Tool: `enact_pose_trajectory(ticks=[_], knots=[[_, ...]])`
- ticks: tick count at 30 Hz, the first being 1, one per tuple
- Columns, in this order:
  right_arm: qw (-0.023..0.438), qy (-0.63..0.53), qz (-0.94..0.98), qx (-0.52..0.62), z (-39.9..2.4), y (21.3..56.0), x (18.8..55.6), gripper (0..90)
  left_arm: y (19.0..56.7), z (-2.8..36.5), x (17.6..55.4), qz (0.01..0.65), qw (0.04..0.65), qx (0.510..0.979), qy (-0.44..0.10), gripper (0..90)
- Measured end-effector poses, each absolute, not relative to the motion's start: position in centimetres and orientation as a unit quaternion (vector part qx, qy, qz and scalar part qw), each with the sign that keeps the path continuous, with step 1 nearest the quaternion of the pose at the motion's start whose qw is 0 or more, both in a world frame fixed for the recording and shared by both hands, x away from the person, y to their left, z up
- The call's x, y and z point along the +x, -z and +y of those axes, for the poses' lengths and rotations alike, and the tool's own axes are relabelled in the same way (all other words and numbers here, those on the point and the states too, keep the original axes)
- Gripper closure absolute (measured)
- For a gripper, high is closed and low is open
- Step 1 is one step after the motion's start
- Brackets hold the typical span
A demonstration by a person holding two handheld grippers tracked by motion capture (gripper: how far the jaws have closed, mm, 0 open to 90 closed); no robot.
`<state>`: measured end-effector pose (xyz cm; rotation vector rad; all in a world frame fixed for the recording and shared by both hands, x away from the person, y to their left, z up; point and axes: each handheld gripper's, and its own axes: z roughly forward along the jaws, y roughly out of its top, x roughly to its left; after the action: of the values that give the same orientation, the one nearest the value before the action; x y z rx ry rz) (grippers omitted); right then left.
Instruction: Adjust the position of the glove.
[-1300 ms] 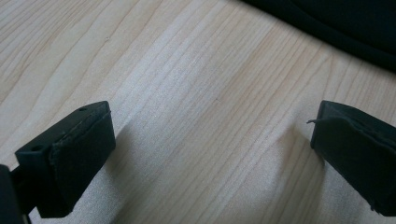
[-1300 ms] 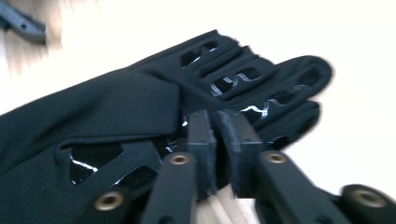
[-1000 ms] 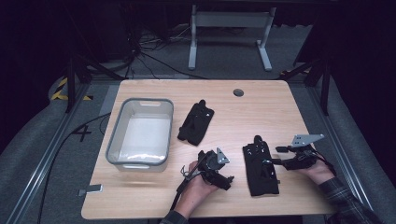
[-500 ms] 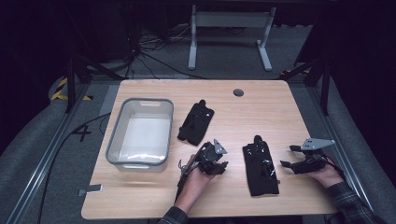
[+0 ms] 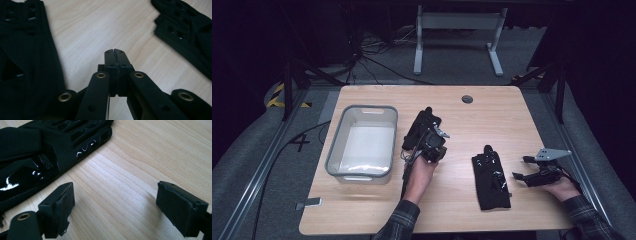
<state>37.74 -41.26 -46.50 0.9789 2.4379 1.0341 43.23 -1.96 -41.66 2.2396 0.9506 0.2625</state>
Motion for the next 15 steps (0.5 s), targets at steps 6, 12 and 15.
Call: enact_pose_trajectory(ticks=[6, 12, 15], knots=[[0.159, -0.363, 0.852, 0.342, -41.3, 46.5, 37.7, 15.4, 42.0, -1.4, 46.0, 0.385, 0.328, 0.856, -0.108, 89.8], [0.160, -0.362, 0.852, 0.342, -41.3, 46.5, 37.7, 15.3, 42.8, -0.7, 48.5, 0.413, 0.315, 0.846, -0.117, 89.8], [0.160, -0.362, 0.852, 0.342, -41.3, 46.5, 37.7, 15.3, 43.6, -0.7, 49.2, 0.422, 0.300, 0.848, -0.116, 89.8]])
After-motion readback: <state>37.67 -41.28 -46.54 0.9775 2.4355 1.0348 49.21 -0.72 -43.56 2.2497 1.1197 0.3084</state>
